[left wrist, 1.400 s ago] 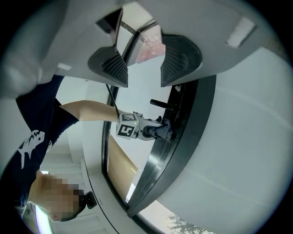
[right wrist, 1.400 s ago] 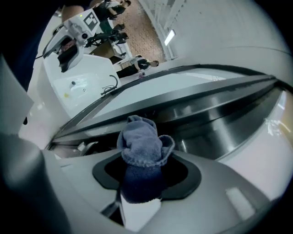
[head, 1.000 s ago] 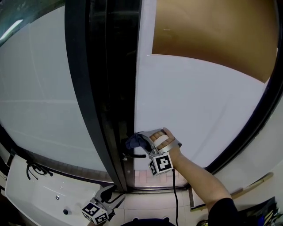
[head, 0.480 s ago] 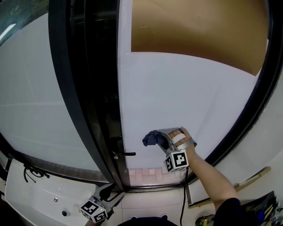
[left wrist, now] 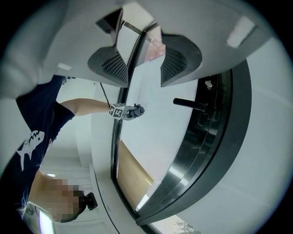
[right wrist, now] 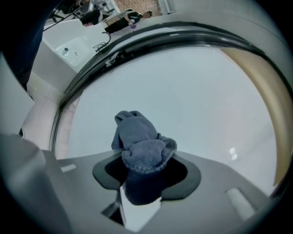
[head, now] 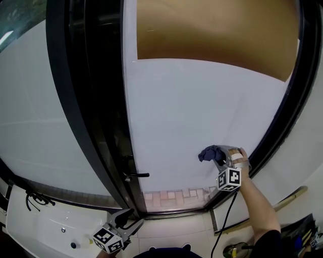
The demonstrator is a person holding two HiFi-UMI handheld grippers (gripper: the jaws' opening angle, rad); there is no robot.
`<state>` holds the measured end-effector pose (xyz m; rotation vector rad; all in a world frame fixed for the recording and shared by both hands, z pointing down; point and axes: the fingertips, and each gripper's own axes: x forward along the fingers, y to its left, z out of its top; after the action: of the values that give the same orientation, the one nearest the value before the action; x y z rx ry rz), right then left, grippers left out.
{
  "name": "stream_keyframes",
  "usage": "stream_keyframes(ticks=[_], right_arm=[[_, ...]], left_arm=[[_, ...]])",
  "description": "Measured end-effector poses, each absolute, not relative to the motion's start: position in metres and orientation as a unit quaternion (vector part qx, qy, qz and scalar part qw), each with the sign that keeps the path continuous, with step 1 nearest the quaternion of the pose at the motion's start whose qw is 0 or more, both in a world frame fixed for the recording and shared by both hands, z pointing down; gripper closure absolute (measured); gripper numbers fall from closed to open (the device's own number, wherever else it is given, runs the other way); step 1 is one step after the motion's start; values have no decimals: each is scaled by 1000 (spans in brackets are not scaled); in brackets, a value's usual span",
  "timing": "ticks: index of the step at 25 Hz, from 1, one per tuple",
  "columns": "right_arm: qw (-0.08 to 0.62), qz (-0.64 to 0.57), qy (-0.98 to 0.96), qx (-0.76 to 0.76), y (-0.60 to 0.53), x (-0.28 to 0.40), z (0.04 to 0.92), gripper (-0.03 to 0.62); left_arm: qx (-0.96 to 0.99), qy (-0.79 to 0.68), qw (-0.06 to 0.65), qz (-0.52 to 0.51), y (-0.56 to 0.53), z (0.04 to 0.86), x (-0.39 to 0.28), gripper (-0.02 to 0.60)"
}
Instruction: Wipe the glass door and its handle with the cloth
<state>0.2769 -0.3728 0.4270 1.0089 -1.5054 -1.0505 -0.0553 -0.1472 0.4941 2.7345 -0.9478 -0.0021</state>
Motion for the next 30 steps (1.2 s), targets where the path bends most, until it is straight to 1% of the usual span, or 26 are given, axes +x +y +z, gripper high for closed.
stream_keyframes(ticks=[4, 7, 9, 11, 17, 19, 22, 26, 30], right_arm=[[502, -381, -624, 462, -373, 319, 430, 404], [482, -370, -636, 475, -366, 314, 424, 404], [454, -385, -651, 471, -357, 289, 411, 405], [418, -411, -669, 457, -348, 248, 391, 405], [332, -487, -714, 379, -324, 85, 339, 405], [317, -503, -723, 353, -324, 39, 335, 405], [314, -520, -727, 319, -332, -13, 341, 405], [330, -513, -735, 297, -350, -46, 363, 405], [337, -483, -746, 312, -364, -33, 375, 405]], left_arm=[[939, -320, 123, -4, -146, 497, -53, 360], [939, -320, 124, -2, -144, 494, -53, 360], [939, -323, 122, 0, -144, 492, -55, 360], [939, -323, 121, -3, -144, 496, -58, 360], [936, -332, 118, -4, -140, 492, -68, 360], [935, -336, 115, -8, -138, 490, -72, 360], [930, -351, 112, -8, -134, 482, -81, 360], [922, -371, 113, -9, -129, 484, -96, 360], [916, -383, 120, -12, -123, 494, -110, 360]])
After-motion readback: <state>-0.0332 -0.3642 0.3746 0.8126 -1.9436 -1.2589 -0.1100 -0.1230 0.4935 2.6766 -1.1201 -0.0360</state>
